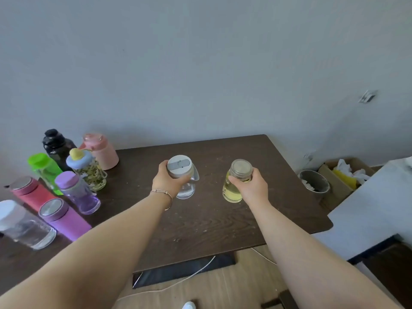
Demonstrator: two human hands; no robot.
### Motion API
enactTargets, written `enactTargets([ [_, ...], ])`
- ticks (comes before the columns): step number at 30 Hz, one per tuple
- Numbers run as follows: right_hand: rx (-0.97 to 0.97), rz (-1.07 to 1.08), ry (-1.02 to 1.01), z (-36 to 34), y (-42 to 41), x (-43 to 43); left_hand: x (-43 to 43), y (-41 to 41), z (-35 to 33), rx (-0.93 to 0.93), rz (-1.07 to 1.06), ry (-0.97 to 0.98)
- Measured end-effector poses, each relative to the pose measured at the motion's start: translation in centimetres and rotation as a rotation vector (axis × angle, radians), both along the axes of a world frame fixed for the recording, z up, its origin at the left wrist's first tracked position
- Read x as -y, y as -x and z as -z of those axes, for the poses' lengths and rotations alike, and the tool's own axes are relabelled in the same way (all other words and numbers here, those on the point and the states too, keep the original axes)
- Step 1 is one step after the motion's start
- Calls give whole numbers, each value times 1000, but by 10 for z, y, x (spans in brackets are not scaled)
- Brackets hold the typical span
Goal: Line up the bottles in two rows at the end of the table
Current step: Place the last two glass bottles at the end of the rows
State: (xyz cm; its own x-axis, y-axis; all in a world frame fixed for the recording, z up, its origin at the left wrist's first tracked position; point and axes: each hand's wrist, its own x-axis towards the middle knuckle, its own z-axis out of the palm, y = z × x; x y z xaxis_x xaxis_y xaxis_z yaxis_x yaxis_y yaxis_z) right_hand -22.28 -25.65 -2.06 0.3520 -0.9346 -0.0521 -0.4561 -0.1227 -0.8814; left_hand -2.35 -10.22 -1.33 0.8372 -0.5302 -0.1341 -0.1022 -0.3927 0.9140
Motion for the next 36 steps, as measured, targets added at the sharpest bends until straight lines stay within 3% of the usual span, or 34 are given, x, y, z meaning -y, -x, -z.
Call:
enactTargets([
  [12,-53,-117,2,7,-28,-92,-122,-2,13,-1,-100,-25],
  [29,-23,1,-54,23,-156,-318,-339,-124,37,39,97,-68],
  [36,-60,-103,-84,32,-208,-388,-410,-169,51,17,64,-116],
])
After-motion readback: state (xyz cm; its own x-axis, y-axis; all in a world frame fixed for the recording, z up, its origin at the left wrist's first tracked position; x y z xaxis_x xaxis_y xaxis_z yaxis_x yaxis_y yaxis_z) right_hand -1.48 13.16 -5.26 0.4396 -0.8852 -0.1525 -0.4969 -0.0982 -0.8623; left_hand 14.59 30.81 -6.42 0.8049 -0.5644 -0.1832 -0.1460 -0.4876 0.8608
